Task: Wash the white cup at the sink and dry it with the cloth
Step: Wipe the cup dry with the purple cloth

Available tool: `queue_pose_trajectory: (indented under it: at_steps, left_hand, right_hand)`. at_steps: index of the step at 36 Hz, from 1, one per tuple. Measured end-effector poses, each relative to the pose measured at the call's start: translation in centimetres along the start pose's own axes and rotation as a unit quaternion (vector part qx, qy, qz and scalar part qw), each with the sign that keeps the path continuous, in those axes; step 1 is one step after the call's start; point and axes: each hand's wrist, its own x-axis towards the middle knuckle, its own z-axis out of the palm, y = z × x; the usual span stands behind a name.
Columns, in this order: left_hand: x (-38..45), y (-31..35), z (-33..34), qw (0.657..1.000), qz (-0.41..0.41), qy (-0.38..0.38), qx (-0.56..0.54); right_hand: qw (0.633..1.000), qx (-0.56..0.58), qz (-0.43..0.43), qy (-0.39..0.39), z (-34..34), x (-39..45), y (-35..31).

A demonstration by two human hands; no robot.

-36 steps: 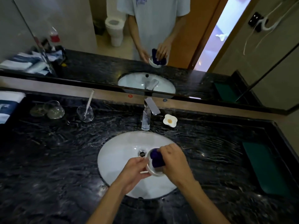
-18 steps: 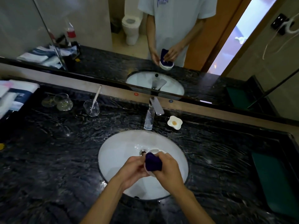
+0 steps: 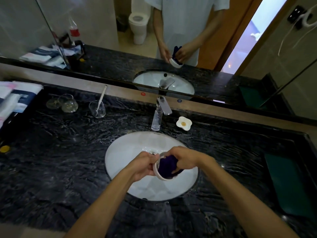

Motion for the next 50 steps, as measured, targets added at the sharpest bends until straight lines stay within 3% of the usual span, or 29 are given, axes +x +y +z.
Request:
queue_pose_trajectory:
  at_steps: [4,7,10,13,17,20,23,26,29,32,38,42,47,50]
  left_hand:
    - [0.0,0.0,-0.1,1.000,0.002,0.009,0.030]
    - [0.1,-0.1,-0.5,0.999,0.002,0.024,0.021]
    - [-0.2,-0.5,-0.7,0.999,0.007,0.039,0.031]
    - [-0.3,-1.1,-1.1,0.999,-0.001,0.041,0.033]
    - [-0.6,-2.1,-1.4,1.000,-0.018,0.022,-0.003]
    - [-0.8,-3.0,-1.0,0.998,-0.028,0.000,-0.050]
    - [-0.8,-3.7,-0.6,0.996,-0.034,-0.004,-0.082]
    - [-0.8,-4.1,-0.6,0.997,-0.036,0.000,-0.071]
    - [-0.7,-4.1,-1.0,0.997,-0.037,0.004,-0.071]
    - [-0.7,-3.6,-1.3,0.998,-0.034,0.006,-0.052]
    - [-0.6,-2.6,-1.0,0.999,-0.030,0.012,0.037]
    - [-0.4,-2.0,-0.6,0.995,-0.021,0.025,0.093]
    - [-0.3,-1.3,-0.9,0.995,-0.025,0.025,0.098]
    - [-0.2,-1.5,-0.7,0.997,-0.030,0.016,0.072]
  right_hand:
    - [0.987,-0.157,0.003,-0.023,0.6,0.5,-1.7]
    - [0.950,-0.313,0.009,-0.005,2.0,0.3,-2.8]
    - [0.910,-0.409,-0.035,0.060,4.1,0.0,-2.5]
    - [0.888,-0.429,-0.060,0.156,6.5,0.1,-0.8]
    - [0.891,-0.362,-0.052,0.271,9.4,0.3,0.9]
    - [0.915,-0.259,-0.026,0.308,10.7,0.2,1.0]
    - [0.944,-0.110,-0.003,0.311,11.2,-0.1,0.2]
    - [0.947,0.068,0.021,0.315,11.2,-0.4,-0.2]
    - [0.937,0.165,0.049,0.305,11.2,-0.6,-0.1]
    - [0.946,0.192,0.050,0.257,10.7,-1.0,0.2]
    - [0.991,0.019,0.024,0.132,7.2,-1.5,-0.2]
    - [0.987,-0.133,0.034,0.086,6.3,-1.4,-1.5]
    - [0.933,-0.310,0.056,0.172,8.1,-1.2,-2.9]
    - [0.913,-0.324,0.088,0.233,9.7,-0.6,-3.0]
